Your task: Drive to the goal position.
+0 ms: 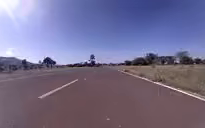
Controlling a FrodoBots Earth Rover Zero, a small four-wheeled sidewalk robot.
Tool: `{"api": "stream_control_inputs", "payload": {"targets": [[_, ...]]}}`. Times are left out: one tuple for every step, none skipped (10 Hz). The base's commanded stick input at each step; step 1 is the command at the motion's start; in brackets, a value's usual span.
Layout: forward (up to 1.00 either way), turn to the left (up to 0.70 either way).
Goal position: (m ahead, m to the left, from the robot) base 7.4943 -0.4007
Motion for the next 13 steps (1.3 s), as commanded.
{"api": "stream_control_inputs", "payload": {"targets": [[1.0,-0.31],[1.0,-0.31],[1.0,-0.31],[1.0,0.0],[1.0,0.0],[1.0,0.0],[1.0,0.0],[1.0,0.0],[1.0,0.0],[1.0,0.0],[1.0,0.0],[1.0,0.0],[1.0,0.0]]}}
